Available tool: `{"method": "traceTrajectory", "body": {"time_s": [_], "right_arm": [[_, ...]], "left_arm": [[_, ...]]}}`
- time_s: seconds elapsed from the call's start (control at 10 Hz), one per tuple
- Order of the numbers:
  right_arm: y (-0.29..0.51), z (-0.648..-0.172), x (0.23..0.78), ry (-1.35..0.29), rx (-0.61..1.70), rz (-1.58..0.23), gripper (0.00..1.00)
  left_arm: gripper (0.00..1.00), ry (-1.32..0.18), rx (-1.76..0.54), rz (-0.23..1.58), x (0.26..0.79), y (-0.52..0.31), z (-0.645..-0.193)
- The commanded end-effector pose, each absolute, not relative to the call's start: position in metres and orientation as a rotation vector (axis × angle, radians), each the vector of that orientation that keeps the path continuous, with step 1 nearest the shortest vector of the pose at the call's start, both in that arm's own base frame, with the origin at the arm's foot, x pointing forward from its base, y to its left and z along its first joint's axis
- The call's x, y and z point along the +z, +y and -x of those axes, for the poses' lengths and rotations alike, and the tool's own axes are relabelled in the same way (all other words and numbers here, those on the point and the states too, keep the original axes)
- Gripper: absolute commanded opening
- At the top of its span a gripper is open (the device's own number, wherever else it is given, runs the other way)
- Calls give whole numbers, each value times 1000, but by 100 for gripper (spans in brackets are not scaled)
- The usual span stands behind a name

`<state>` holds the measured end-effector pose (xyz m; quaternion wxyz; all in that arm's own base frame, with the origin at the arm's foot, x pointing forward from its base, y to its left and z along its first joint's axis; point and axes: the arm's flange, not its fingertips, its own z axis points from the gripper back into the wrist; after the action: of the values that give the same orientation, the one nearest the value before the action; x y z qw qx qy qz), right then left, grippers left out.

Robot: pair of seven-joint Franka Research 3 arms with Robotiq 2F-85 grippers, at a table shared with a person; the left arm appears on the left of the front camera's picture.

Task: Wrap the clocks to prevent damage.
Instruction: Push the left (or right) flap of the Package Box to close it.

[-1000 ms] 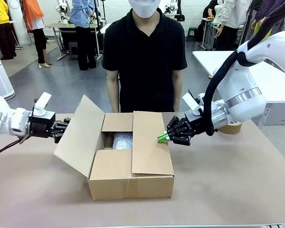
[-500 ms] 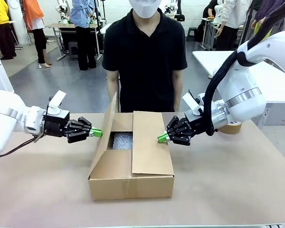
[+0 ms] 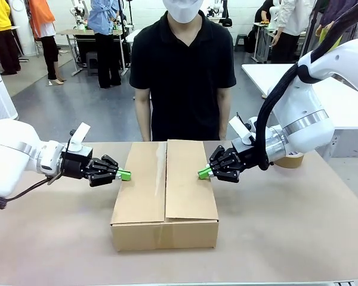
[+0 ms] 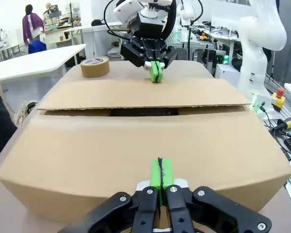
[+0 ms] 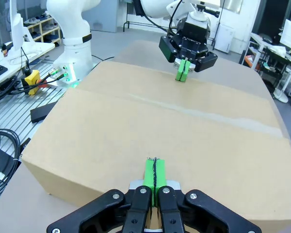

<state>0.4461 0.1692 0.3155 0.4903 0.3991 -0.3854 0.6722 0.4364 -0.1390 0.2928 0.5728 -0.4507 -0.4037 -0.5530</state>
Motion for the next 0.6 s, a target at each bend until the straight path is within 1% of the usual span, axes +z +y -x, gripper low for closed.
{"method": "traceTrajectory", "body": {"time_s": [0.0, 0.3, 0.4, 0.5], "right_arm": [[170, -446, 312, -928, 1630, -963, 1], [170, -446, 312, -928, 1630, -963, 1], [170, -446, 312, -928, 1630, -963, 1], [170, -446, 312, -928, 1630, -963, 1]], "left_arm": [[0, -892, -1296, 995, 278, -143, -440], [0, -891, -1309, 967, 278, -141, -439], [0, -862, -1330, 963, 281, -140, -437], [0, -945, -1299, 1054, 293, -140, -437]]}}
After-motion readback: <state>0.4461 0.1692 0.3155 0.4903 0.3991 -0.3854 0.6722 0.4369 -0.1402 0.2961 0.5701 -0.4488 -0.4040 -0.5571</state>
